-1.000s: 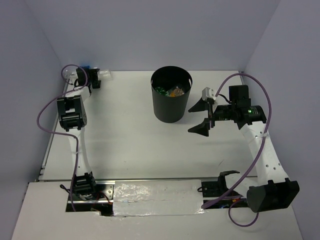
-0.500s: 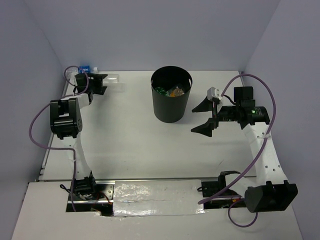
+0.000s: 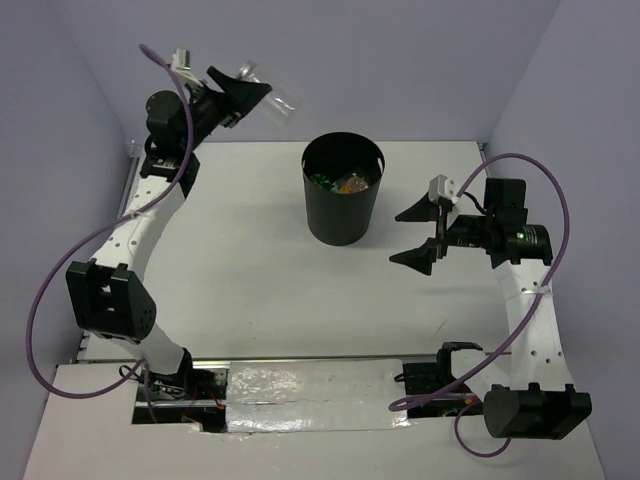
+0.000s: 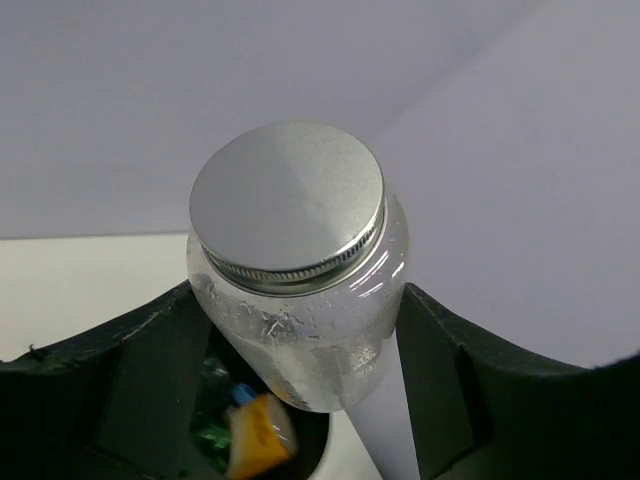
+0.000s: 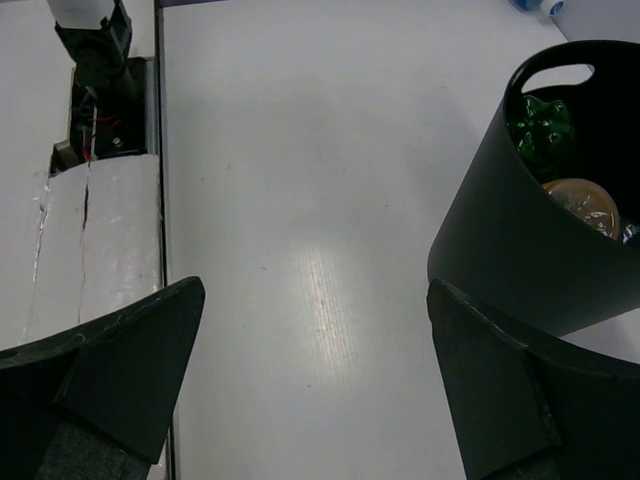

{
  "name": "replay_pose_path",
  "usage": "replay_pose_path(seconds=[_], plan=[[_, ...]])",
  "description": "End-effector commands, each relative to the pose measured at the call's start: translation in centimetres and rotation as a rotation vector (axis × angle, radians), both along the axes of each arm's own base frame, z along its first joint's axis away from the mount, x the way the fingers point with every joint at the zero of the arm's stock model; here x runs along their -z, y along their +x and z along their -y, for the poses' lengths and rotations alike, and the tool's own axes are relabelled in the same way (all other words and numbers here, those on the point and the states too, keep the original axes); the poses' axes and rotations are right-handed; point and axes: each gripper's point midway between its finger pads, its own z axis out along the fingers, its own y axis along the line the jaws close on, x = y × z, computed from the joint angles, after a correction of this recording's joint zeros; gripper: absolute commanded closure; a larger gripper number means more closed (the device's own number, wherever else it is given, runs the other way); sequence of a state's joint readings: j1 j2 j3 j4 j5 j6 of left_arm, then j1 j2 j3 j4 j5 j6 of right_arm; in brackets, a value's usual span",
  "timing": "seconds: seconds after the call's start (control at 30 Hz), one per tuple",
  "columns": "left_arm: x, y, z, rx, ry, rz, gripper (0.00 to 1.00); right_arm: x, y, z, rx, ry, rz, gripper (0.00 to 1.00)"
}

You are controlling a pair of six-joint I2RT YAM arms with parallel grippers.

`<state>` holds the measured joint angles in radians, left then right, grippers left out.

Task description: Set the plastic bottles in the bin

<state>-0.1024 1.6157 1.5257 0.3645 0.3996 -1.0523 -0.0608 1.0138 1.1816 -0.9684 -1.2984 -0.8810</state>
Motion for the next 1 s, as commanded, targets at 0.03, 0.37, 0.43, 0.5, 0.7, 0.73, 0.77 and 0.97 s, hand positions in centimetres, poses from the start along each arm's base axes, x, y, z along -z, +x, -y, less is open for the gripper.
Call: replay_pose_path(seconds=[0.03,0.37,0.43,0.5,0.7,0.73,0.77,0.97], plan=[[-0.5,-3.7,6.1,0.187,0.163,0.082,1.0,-1.8,-0.3,0.5,0.024,0.016,0.061,0.01],[5.8,-4.5,14.3,0.278,0.409,-0.01,0.81,-2.0,-0.3,1.5,0.064,0.029,0.064,0.0],[7.6,-4.1,15.3,0.287,0.456,-0.048,0.68,-2.0,-0.3,1.5,0.062,0.032,0.06,0.0],[8.4,-3.8,15.7,0.291,0.472,-0.069,0.53,-1.9,-0.3,1.5,0.064,0.032,0.057,0.0],[8.8,-3.7,17.0,0.327,0.486,-0.069,0.13,-1.6,0.0,1.8,0.072,0.031,0.051,0.0],[8.3,-3.7,17.0,0.324,0.489,-0.058,0.03,-1.6,0.1,1.8,0.072,0.031,0.049,0.0],[8.3,-3.7,16.9,0.327,0.492,-0.061,0.01,-1.6,0.1,1.7,0.071,0.032,0.052,0.0],[5.9,-4.1,15.6,0.271,0.537,-0.002,0.01,-1.6,0.3,1.8,0.068,0.036,0.046,0.0]])
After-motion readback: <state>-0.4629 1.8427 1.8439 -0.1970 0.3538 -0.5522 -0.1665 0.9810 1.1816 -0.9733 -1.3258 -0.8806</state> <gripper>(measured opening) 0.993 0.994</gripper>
